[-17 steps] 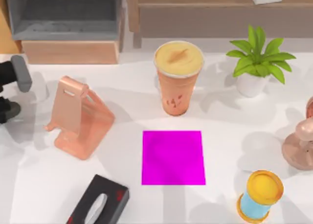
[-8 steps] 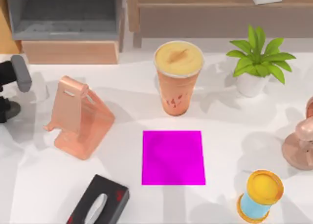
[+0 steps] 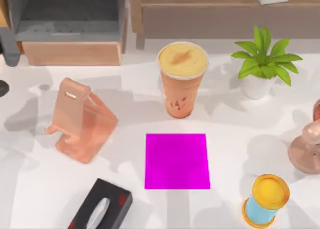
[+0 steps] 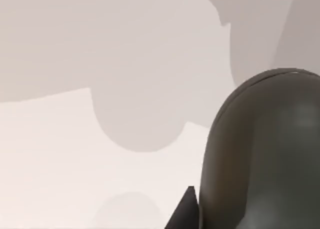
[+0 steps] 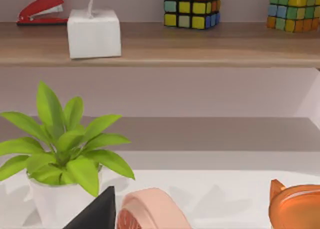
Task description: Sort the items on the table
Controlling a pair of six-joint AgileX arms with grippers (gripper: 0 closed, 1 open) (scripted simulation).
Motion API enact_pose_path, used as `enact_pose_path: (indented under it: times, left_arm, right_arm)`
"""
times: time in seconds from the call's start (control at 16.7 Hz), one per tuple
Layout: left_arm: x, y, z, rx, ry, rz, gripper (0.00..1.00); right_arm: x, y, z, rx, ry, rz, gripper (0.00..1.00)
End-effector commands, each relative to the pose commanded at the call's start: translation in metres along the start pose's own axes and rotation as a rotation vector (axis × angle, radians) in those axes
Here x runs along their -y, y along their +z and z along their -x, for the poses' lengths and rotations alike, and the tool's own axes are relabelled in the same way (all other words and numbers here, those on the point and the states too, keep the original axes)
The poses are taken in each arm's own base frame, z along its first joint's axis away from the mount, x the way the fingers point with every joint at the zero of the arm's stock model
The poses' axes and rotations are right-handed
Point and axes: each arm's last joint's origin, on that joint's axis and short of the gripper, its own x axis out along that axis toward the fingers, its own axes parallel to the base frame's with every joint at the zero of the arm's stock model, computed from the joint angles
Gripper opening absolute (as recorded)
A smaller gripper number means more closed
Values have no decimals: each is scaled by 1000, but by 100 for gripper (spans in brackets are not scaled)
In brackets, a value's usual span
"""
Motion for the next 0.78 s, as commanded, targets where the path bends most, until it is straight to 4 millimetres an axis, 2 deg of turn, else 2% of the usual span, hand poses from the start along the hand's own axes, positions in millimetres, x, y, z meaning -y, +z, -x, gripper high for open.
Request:
enact_pose_path:
  times: [0.18,0.48,0.6,0.78]
  left_arm:
    - [2,-1,22,4,15,4,0]
    - [2,-1,21,3,13,3,0]
    - [9,10,30,16,27,-61,0]
    - [37,46,60,59,90,-296,0]
  right_arm:
    - [0,0,0,0,0,0,100]
    - [0,0,0,0,0,0,100]
    - [0,0,0,0,0,0,100]
    - [0,0,0,0,0,0,100]
